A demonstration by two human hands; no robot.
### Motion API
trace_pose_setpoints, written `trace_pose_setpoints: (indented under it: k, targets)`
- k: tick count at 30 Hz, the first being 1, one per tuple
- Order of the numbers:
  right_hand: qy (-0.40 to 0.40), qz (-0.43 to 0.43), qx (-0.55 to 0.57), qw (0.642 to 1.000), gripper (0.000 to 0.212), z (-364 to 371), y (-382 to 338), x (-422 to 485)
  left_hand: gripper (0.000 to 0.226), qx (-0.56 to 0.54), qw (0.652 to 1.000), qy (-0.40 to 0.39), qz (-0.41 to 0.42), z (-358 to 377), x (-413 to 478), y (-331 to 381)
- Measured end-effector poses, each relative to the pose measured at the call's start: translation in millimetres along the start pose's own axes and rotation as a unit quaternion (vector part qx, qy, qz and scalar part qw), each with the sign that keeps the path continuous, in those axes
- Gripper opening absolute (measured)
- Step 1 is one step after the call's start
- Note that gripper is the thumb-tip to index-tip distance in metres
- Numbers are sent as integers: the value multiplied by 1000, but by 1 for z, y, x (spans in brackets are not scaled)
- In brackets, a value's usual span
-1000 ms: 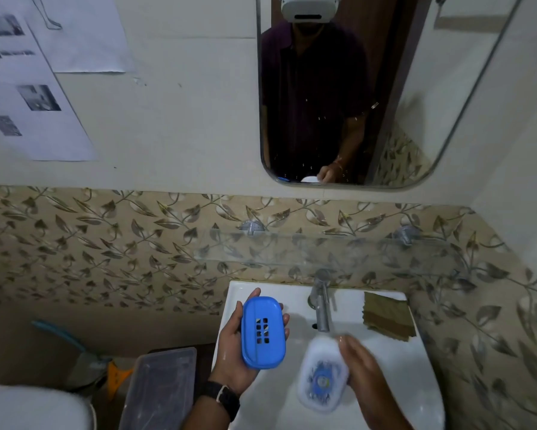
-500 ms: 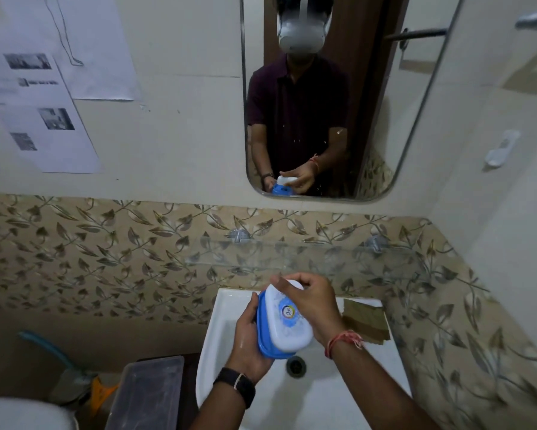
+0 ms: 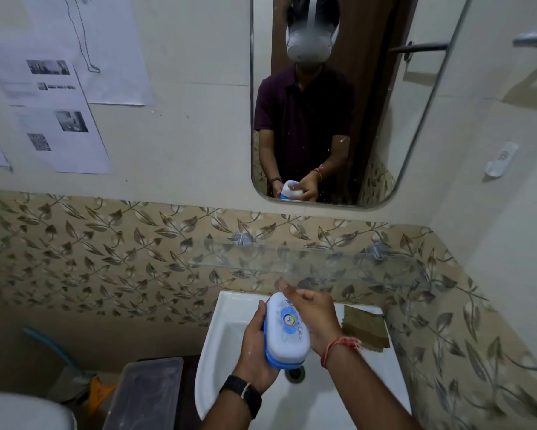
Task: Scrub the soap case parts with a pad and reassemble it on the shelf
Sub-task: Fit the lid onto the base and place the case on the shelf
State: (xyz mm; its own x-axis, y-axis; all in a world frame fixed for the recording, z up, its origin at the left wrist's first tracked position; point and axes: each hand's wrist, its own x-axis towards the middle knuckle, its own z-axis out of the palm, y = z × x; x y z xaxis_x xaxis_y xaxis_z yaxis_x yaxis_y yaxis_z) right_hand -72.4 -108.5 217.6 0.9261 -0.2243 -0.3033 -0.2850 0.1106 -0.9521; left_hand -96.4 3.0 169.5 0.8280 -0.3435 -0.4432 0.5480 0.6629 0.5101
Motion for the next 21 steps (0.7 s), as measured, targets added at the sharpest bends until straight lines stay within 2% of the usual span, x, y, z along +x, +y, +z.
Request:
trace_pose_setpoints:
  k: [5, 11, 14, 16, 18, 19, 21]
  targets:
    - [-4, 2, -4, 1000, 48, -3, 3, 1, 57, -5, 1000, 0, -6, 1, 0, -1]
    - [10, -44, -76, 996, 42, -7, 3, 5, 58, 10, 999, -37, -8, -7, 10, 0]
    - [17, -102, -137, 985, 39, -10, 0, 6, 57, 33, 998, -44, 2, -9, 12, 3]
    - [21, -158, -198, 967, 29, -10, -3, 4, 55, 50, 998, -46, 17, -4, 13, 2]
    - [-4, -186, -247, 951, 22, -10, -3, -4, 51, 57, 996, -48, 50, -1, 17, 3]
    - [-23, -189, -262, 946, 31, -10, -2, -9, 48, 60, 995, -48, 65, -1, 19, 4]
    - [-57, -187, -280, 940, 54, -12, -1, -20, 48, 50, 996, -53, 40, -2, 18, 8]
